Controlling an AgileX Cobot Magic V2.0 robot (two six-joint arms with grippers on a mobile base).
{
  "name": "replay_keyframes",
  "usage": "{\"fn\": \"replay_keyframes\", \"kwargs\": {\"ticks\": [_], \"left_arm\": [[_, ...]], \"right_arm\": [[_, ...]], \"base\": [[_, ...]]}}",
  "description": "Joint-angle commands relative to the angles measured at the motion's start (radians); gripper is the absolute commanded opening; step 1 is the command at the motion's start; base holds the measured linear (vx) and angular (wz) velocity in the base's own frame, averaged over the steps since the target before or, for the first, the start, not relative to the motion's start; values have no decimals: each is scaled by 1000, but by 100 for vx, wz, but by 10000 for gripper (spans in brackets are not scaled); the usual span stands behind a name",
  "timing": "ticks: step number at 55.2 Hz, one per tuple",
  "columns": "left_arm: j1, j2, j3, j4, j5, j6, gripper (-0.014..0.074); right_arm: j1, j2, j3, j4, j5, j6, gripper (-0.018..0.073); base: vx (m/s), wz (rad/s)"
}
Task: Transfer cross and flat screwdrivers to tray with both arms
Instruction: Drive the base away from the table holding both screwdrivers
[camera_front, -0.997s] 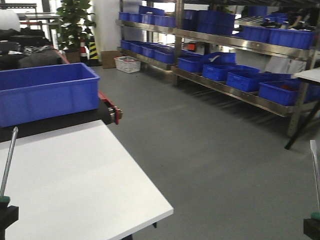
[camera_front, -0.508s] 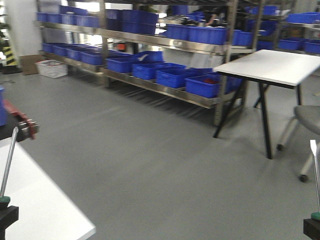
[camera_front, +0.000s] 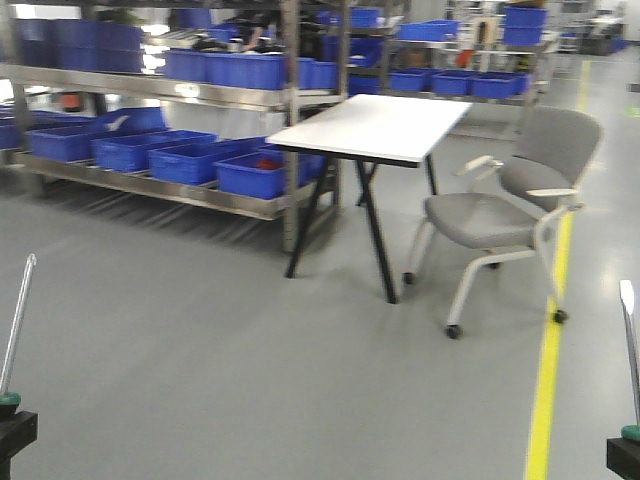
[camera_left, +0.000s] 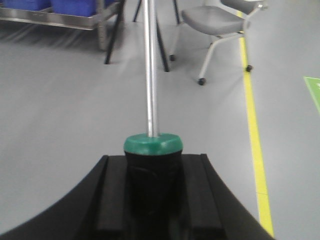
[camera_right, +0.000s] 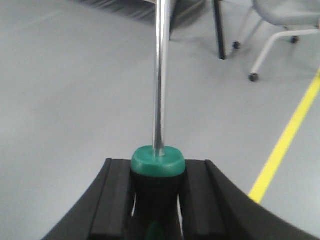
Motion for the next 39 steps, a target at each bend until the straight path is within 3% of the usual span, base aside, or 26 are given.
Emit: {"fn": "replay_keyframes", "kwargs": {"ticks": [1,22,39], "left_arm": [[-4,-9,-31,-10,-89,-4,-3],[-4,-9,-31,-10,-89,-4,-3],[-4,-9,-31,-10,-89,-4,-3]], "right_arm": [[0,-8,-32,-7,-88,0,-8],[0,-8,-32,-7,-88,0,-8],[0,-8,-32,-7,-88,0,-8]], "base": [[25,-61],[29,-56],[38,-26]]}}
